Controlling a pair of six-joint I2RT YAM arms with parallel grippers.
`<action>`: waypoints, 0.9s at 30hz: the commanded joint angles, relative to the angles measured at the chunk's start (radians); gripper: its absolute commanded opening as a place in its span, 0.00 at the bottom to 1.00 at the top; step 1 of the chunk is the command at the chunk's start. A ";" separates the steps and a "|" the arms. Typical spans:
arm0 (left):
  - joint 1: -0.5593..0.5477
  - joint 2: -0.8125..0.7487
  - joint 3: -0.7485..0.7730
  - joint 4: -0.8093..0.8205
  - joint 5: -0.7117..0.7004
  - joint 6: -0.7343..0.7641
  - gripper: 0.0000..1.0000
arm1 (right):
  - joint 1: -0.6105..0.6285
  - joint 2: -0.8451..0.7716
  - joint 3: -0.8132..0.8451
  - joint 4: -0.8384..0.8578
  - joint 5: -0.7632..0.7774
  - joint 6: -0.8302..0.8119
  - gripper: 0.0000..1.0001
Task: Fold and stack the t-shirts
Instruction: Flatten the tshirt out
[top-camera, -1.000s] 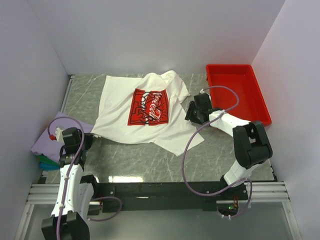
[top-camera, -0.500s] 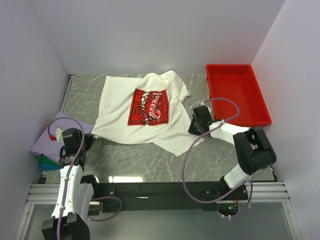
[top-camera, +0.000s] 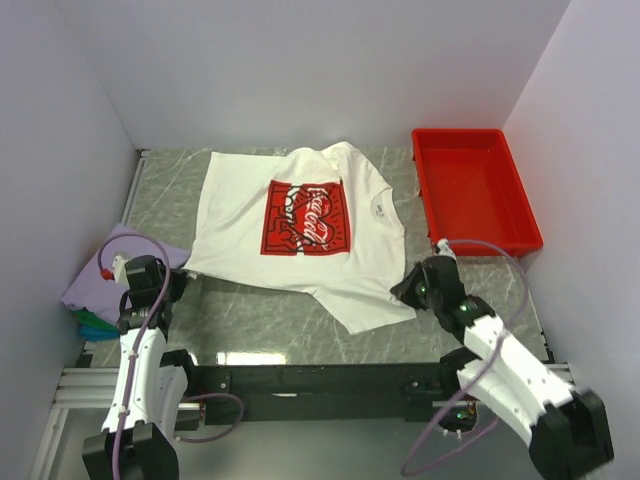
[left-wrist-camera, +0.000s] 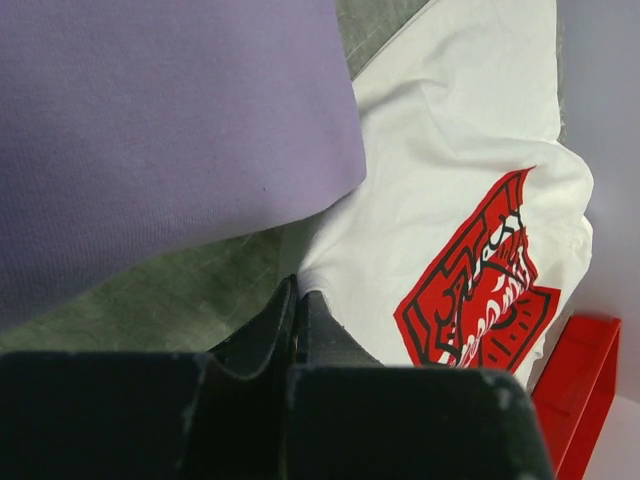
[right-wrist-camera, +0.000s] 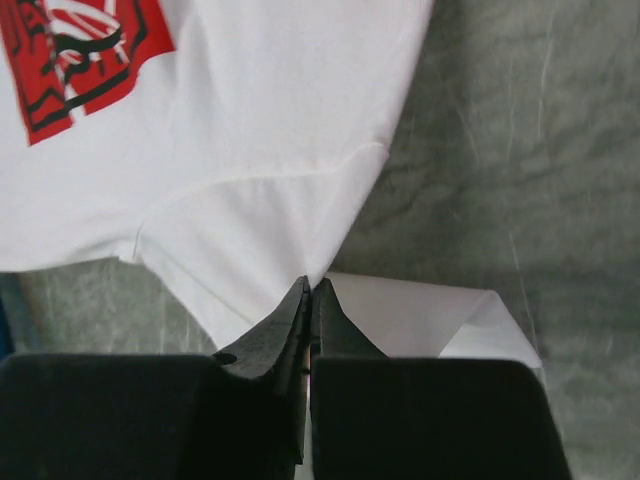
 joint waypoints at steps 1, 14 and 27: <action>0.004 0.002 0.029 0.017 0.011 0.017 0.01 | 0.005 -0.199 -0.050 -0.160 -0.034 0.080 0.00; -0.019 -0.104 -0.037 -0.058 0.033 0.003 0.01 | 0.006 -0.522 0.045 -0.519 0.059 0.138 0.00; -0.093 -0.139 0.017 -0.145 0.022 -0.017 0.01 | 0.006 -0.508 0.234 -0.617 0.153 0.107 0.00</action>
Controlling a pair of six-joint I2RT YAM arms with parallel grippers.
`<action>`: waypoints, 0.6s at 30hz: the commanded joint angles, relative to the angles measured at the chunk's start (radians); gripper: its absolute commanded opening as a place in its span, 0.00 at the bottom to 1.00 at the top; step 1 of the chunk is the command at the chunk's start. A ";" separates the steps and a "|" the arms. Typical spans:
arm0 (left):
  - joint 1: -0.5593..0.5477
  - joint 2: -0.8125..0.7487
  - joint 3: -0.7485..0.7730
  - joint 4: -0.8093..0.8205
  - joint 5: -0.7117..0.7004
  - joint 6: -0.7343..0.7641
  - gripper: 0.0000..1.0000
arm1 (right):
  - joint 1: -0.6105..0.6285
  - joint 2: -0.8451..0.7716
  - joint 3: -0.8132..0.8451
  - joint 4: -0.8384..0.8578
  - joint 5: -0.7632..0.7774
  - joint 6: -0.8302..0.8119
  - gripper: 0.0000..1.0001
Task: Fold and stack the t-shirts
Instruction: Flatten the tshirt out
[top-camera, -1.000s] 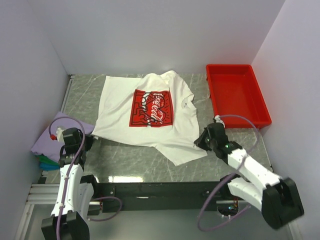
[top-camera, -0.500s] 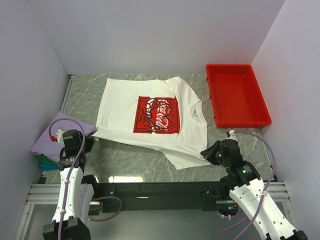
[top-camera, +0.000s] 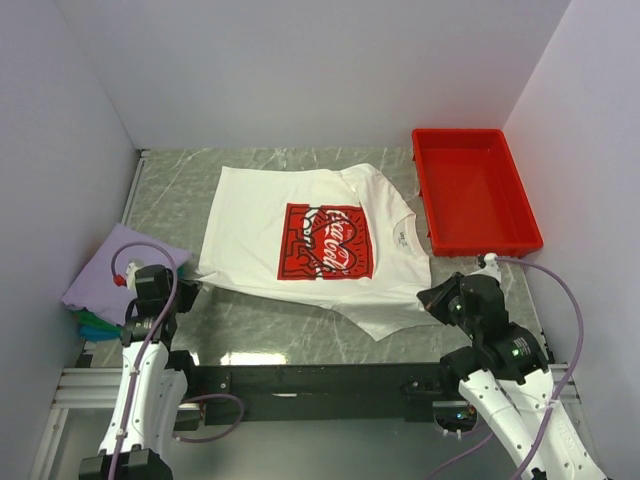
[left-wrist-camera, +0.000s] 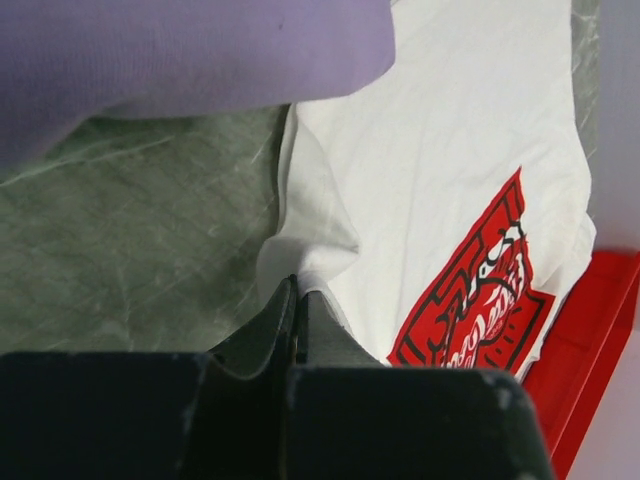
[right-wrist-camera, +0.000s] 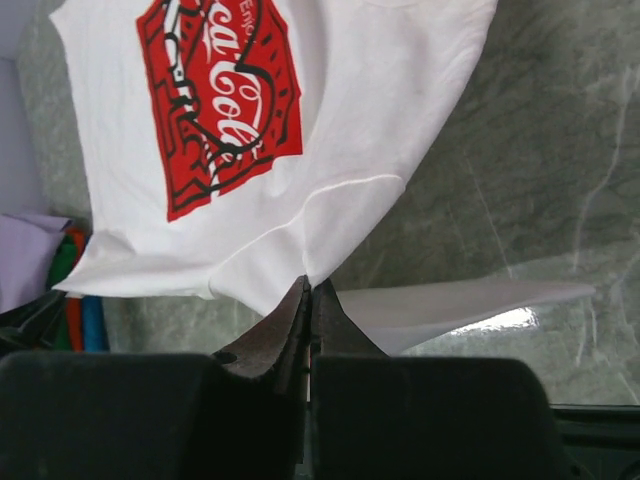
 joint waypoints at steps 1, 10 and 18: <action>-0.011 -0.038 0.081 -0.058 -0.053 -0.002 0.01 | 0.004 0.012 0.021 -0.009 0.048 -0.023 0.00; -0.009 -0.058 0.147 -0.101 -0.081 0.014 0.07 | 0.003 0.075 -0.033 0.071 -0.041 -0.054 0.17; -0.009 -0.029 0.234 -0.121 -0.110 0.041 0.78 | 0.003 0.086 0.054 0.083 -0.001 -0.083 0.52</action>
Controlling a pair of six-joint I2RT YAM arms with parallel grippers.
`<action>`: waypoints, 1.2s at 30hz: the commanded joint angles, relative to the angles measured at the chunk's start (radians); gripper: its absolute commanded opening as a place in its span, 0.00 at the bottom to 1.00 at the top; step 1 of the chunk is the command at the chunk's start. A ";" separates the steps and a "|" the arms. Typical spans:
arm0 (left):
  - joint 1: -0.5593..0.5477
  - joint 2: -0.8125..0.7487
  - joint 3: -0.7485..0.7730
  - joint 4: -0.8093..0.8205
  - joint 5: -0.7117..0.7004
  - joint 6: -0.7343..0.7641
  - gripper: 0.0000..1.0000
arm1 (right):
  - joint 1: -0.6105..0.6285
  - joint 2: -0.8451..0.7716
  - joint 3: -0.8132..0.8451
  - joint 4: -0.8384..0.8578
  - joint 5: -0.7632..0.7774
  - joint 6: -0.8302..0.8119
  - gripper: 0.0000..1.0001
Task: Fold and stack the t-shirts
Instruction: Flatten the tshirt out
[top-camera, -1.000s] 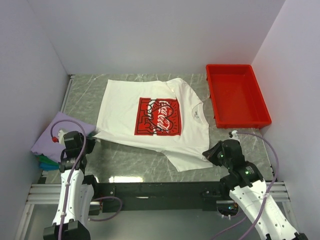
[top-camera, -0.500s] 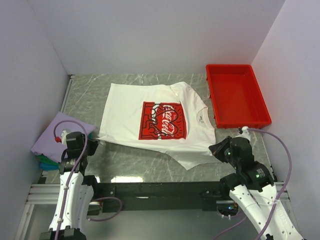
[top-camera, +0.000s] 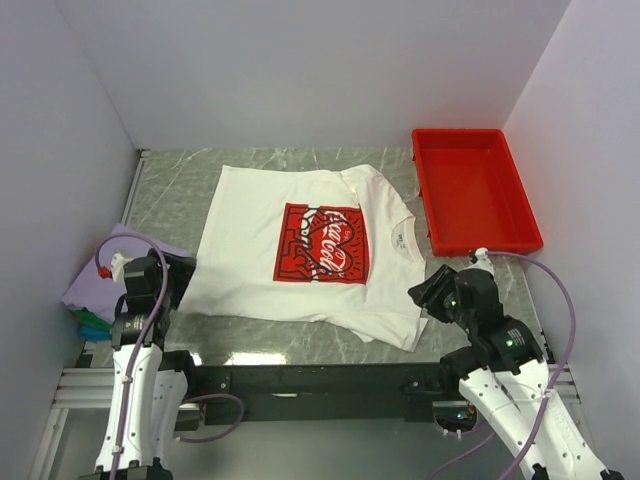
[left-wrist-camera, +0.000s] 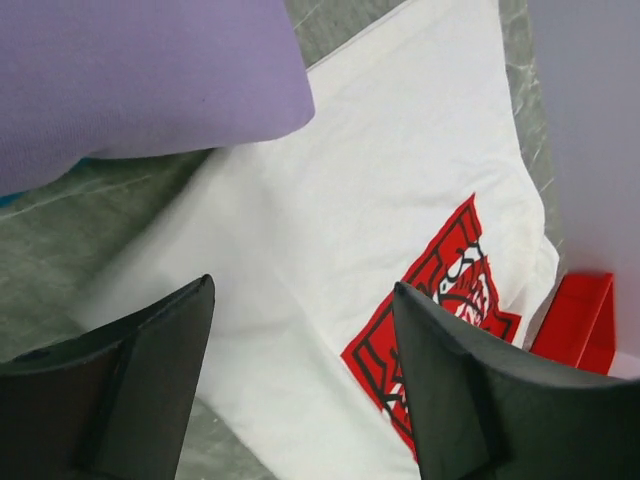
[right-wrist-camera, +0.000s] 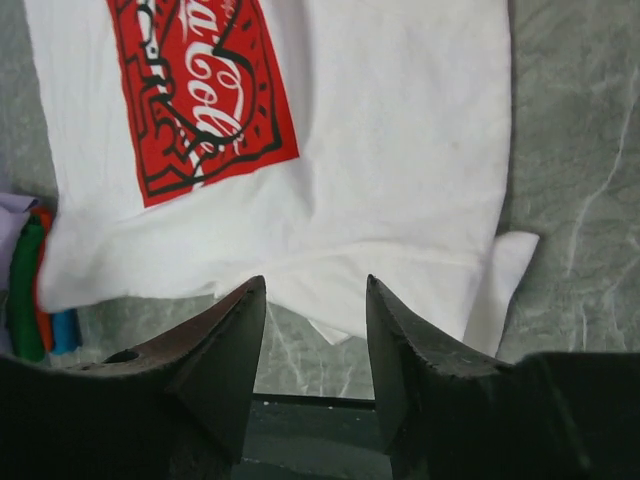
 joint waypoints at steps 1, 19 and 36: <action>0.000 0.018 0.089 0.030 -0.020 0.031 0.78 | 0.003 0.024 0.076 0.077 0.024 -0.034 0.53; -0.133 1.043 0.640 0.447 0.104 0.072 0.67 | -0.098 1.067 0.589 0.556 0.075 -0.201 0.56; -0.135 1.675 1.075 0.481 0.201 0.076 0.61 | -0.203 1.653 0.985 0.488 -0.021 -0.264 0.54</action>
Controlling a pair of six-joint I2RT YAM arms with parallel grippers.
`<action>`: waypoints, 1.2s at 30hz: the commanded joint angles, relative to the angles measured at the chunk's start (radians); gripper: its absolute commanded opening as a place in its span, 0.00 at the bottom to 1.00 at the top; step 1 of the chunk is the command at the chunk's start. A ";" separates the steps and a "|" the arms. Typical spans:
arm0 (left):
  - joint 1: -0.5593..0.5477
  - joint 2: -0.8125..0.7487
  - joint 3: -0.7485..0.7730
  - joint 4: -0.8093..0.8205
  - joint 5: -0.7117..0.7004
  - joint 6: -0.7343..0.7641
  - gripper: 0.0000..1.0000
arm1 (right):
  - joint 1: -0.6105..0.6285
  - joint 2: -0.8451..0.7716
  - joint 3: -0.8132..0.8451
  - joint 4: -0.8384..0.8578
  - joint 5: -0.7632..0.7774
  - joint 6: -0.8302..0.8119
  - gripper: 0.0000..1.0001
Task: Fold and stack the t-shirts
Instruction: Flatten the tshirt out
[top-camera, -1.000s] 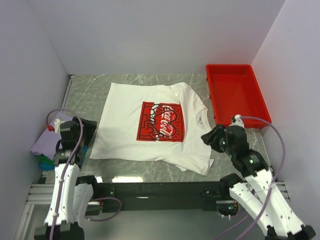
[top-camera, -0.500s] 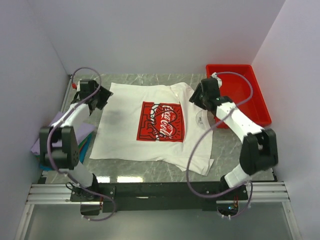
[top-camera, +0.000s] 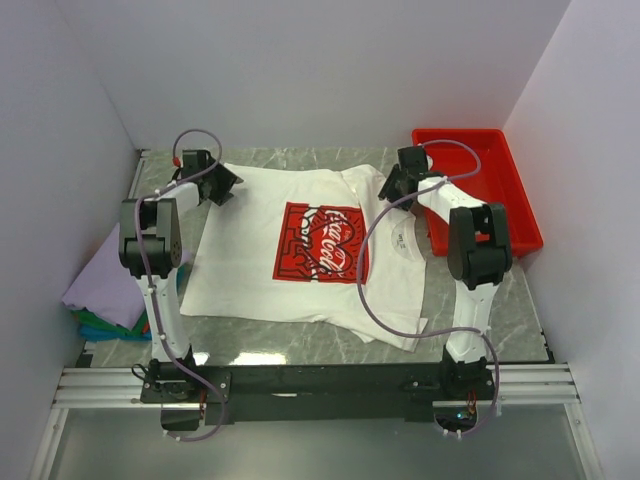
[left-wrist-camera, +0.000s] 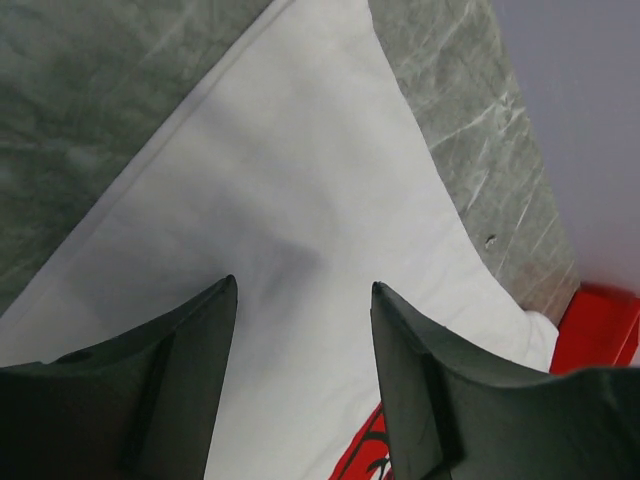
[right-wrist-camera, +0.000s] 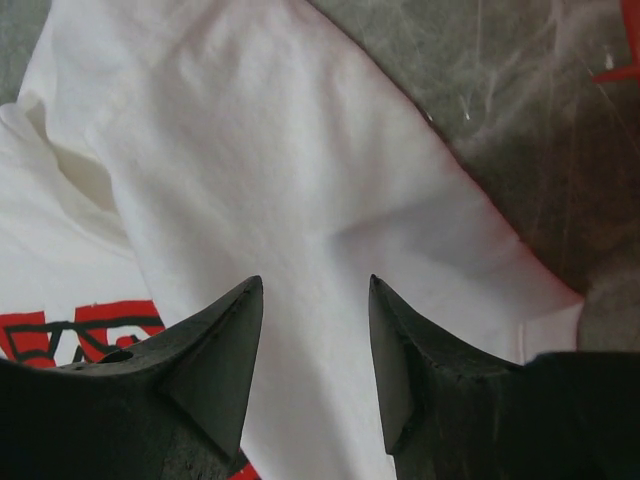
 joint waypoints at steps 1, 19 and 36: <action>0.005 0.020 0.031 -0.038 -0.058 -0.003 0.62 | -0.004 0.037 0.077 -0.025 0.007 -0.020 0.54; 0.101 -0.037 -0.069 -0.188 -0.258 -0.104 0.61 | -0.012 0.143 0.183 -0.113 0.002 -0.022 0.52; 0.114 -0.058 -0.046 -0.236 -0.270 -0.092 0.62 | -0.012 0.298 0.456 -0.283 0.016 -0.027 0.44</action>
